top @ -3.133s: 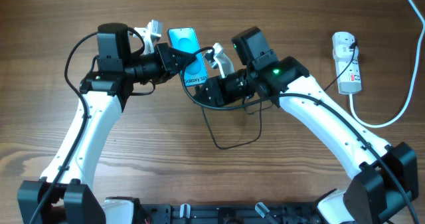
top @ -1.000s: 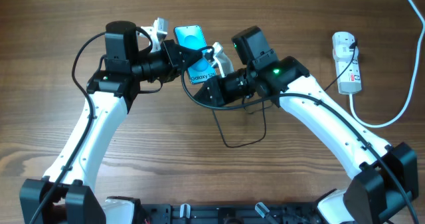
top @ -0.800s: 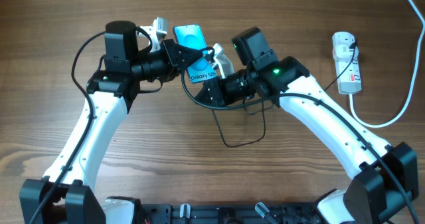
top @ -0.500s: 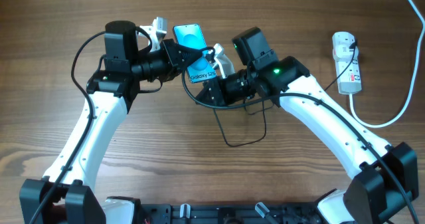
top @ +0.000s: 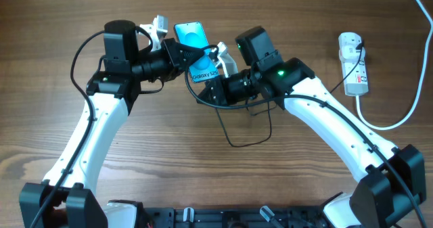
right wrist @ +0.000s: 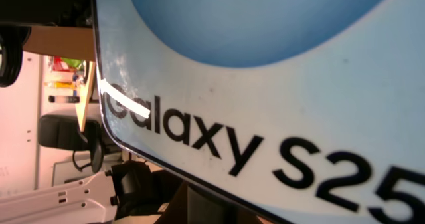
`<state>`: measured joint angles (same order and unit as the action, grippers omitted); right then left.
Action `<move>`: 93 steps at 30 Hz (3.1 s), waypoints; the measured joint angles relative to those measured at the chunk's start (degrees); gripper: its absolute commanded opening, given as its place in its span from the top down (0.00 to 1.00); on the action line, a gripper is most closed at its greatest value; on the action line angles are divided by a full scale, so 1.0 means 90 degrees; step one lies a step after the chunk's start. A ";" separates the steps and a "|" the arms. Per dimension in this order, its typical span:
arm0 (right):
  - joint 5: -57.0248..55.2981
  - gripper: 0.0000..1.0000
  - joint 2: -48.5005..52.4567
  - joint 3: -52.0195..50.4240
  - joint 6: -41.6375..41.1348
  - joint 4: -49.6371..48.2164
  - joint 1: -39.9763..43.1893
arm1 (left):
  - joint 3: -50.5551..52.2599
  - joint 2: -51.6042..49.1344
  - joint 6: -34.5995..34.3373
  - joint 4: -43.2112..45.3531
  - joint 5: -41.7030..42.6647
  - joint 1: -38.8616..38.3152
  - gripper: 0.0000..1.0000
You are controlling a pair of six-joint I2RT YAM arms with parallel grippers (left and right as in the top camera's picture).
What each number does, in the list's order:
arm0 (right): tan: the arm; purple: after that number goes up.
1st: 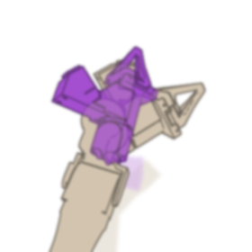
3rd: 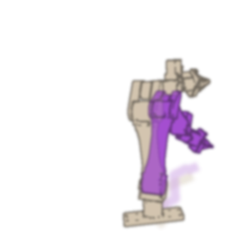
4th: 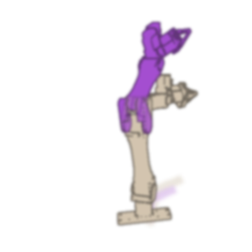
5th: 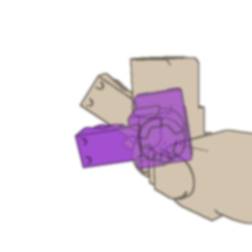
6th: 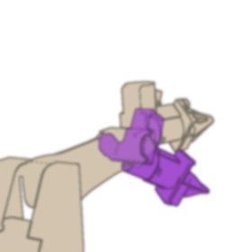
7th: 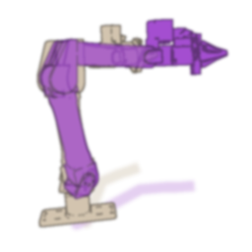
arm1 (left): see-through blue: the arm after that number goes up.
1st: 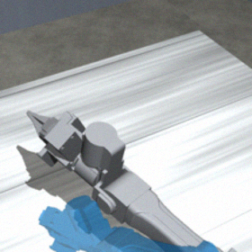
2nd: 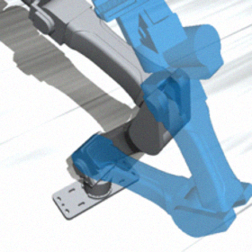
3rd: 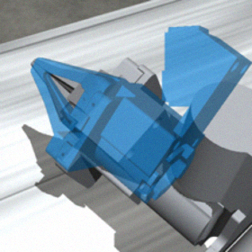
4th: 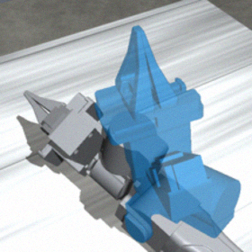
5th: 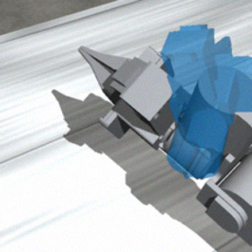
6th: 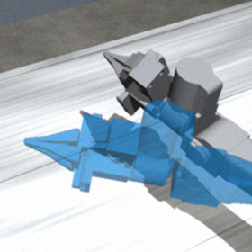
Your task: Plug charger to phone and switch on socket
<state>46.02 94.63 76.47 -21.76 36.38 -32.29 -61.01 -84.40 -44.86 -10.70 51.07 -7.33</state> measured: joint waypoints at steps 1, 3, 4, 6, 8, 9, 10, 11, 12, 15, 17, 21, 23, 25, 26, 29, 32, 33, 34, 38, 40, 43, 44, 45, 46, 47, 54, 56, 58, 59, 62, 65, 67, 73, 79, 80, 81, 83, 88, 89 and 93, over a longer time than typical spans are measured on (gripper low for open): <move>0.0002 0.96 0.0000 -0.0005 -0.0017 -0.0029 -0.0002 | 0.0000 0.0000 0.0000 0.0007 0.0000 0.0005 0.96; 0.0000 0.46 0.0002 -0.0005 -0.0087 -0.0080 -0.0012 | 0.0000 0.0000 0.0000 0.0012 0.0000 0.0024 0.96; 0.0002 0.31 0.0002 -0.0007 -0.0109 -0.0114 -0.0012 | -0.0002 0.0000 0.0012 0.0012 0.0000 0.0027 0.96; 0.0024 0.19 -0.0005 0.0005 -0.0134 -0.0282 -0.0015 | 0.0005 -0.0002 0.0066 -0.0068 0.0015 -0.0002 0.96; 0.0049 0.09 -0.0012 0.0007 -0.0129 -0.0301 -0.0022 | 0.0007 -0.0005 0.0117 -0.0083 -0.0022 -0.0002 0.96; 0.0049 0.06 -0.0012 0.0007 -0.0146 -0.0313 -0.0022 | 0.0007 -0.0002 0.0124 -0.0085 -0.0022 -0.0005 0.96; 0.0041 0.03 -0.0012 0.0007 -0.0109 -0.0328 -0.0019 | 0.0007 -0.0002 0.0129 -0.0092 0.0017 -0.0010 0.96; 0.0036 0.01 -0.0012 0.0010 -0.0112 -0.0338 -0.0015 | 0.0007 -0.0002 0.0134 -0.0104 0.0073 -0.0024 0.96; 0.0024 0.00 -0.0012 0.0010 -0.0107 -0.0338 -0.0012 | 0.0007 -0.0002 0.0138 -0.0095 0.0124 -0.0049 0.96; 0.0022 0.00 -0.0012 0.0010 -0.0053 -0.0279 -0.0010 | 0.0007 -0.0002 0.0138 -0.0090 0.0221 -0.0073 0.96; 0.0019 0.00 -0.0012 0.0010 0.0005 -0.0182 -0.0007 | 0.0007 -0.0002 0.0138 -0.0087 0.0250 -0.0070 0.96; -0.0029 0.00 -0.0012 0.0010 0.0177 0.0041 0.0063 | 0.0007 -0.0002 0.0138 -0.0087 0.0267 -0.0061 0.96; -0.0049 0.00 -0.0012 0.0010 0.0236 0.0075 0.0211 | 0.0007 -0.0002 0.0138 -0.0090 0.0267 -0.0061 0.96; -0.0041 0.00 -0.0012 0.0010 0.0267 0.0075 0.0401 | 0.0007 -0.0002 0.0138 -0.0087 0.0270 -0.0061 0.96; -0.0019 0.00 -0.0012 0.0010 0.0291 0.0078 0.0527 | 0.0007 -0.0002 0.0138 -0.0090 0.0270 -0.0061 0.95; 0.0080 0.00 -0.0012 0.0010 0.0335 0.0121 0.0784 | 0.0007 -0.0002 0.0141 -0.0046 0.0233 -0.0041 0.96; 0.0073 0.00 -0.0010 0.0010 0.0335 0.0097 0.1010 | 0.0007 -0.0002 0.0221 -0.0175 0.0255 -0.0024 0.96; 0.0073 0.00 -0.0010 0.0010 0.0335 0.0092 0.1098 | 0.0007 -0.0002 0.0282 -0.0277 0.0267 -0.0024 0.96; 0.0073 0.00 -0.0010 0.0010 0.0335 0.0092 0.1168 | 0.0007 -0.0002 0.0308 -0.0355 0.0267 -0.0024 0.96; 0.0095 0.00 -0.0010 0.0010 0.0476 0.0066 0.1282 | 0.0010 -0.0002 0.0520 -0.0882 0.0202 -0.0024 0.96; 0.0114 0.00 -0.0010 0.0010 0.0585 0.0041 0.1287 | 0.0012 -0.0002 0.0629 -0.1156 0.0092 -0.0024 0.96; 0.0117 0.00 -0.0010 0.0010 0.0675 -0.0061 0.1309 | 0.0015 -0.0002 0.0840 -0.1520 -0.0134 -0.0024 0.96; 0.0095 0.00 -0.0010 0.0010 0.0699 -0.0097 0.1324 | 0.0015 -0.0002 0.0920 -0.1634 -0.0250 -0.0024 0.96; 0.0036 0.00 -0.0010 0.0010 0.0716 -0.0126 0.1348 | 0.0015 -0.0002 0.0991 -0.1729 -0.0355 -0.0024 0.96; -0.0058 0.00 -0.0010 0.0010 0.0719 -0.0146 0.1370 | 0.0015 -0.0002 0.1086 -0.1855 -0.0515 -0.0024 0.96; -0.0155 0.00 -0.0010 0.0010 0.0716 -0.0146 0.1392 | 0.0015 -0.0002 0.1151 -0.1945 -0.0646 -0.0024 0.96; -0.1894 0.00 -0.0010 0.0010 0.0714 -0.0041 0.1559 | 0.0017 -0.0024 0.1792 -0.2572 -0.1887 -0.0114 0.96; -0.2399 0.00 -0.0010 0.0010 0.0712 0.0029 0.1564 | 0.0017 -0.0087 0.1950 -0.2647 -0.2052 -0.0136 0.96; -0.2824 0.00 -0.0010 0.0010 0.0712 0.0058 0.1564 | 0.0017 -0.0372 0.2028 -0.2747 -0.2144 -0.0148 0.96; -0.3038 0.00 -0.0010 0.0010 0.0712 0.0058 0.1564 | 0.0017 -0.0520 0.2062 -0.2752 -0.2193 -0.0151 0.96; -0.3398 0.00 -0.0010 0.0010 0.0714 0.0058 0.1564 | 0.0017 -0.0957 0.2115 -0.2747 -0.2268 -0.0151 0.96; -0.3672 0.01 -0.0010 0.0010 0.0714 0.0056 0.1564 | 0.0019 -0.1321 0.2178 -0.2718 -0.2336 -0.0151 0.96; -0.3740 0.00 -0.0010 0.0010 0.0714 0.0056 0.1564 | 0.0019 -0.1477 0.2239 -0.2664 -0.2431 -0.0158 0.96; -0.3840 0.00 -0.0010 0.0010 0.0714 0.0056 0.1564 | 0.0019 -0.1843 0.2302 -0.2579 -0.2880 -0.0265 0.96; -0.3857 0.00 -0.0010 0.0010 0.0714 0.0058 0.1564 | 0.0019 -0.2052 0.2317 -0.2407 -0.3252 -0.0398 0.96; -0.3859 0.00 -0.0010 0.0010 0.0714 0.0056 0.1564 | 0.0019 -0.2091 0.2317 -0.2356 -0.3315 -0.0420 0.96; -0.3859 0.00 -0.0010 0.0010 0.0714 0.0056 0.1564 | 0.0019 -0.2130 0.2317 -0.2324 -0.3364 -0.0440 0.96; -0.3859 0.00 -0.0010 0.0010 0.0714 0.0056 0.1564 | 0.0019 -0.2186 0.2317 -0.2302 -0.3395 -0.0464 0.96; -0.3859 0.00 -0.0010 0.0010 0.0714 0.0056 0.1564 | 0.0019 -0.2232 0.2351 -0.2232 -0.3463 -0.0515 0.87; -0.3859 0.00 -0.0010 0.0010 0.0714 0.0056 0.1564 | 0.0019 -0.2237 0.2365 -0.2210 -0.3473 -0.0515 0.84; -0.3859 0.01 -0.0010 0.0010 0.0714 0.0056 0.1564 | 0.0019 -0.2256 0.2385 -0.2132 -0.3514 -0.0522 0.81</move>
<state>11.29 94.54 76.55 -15.33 36.88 -18.22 -60.84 -104.71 -23.40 -29.89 19.44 -12.03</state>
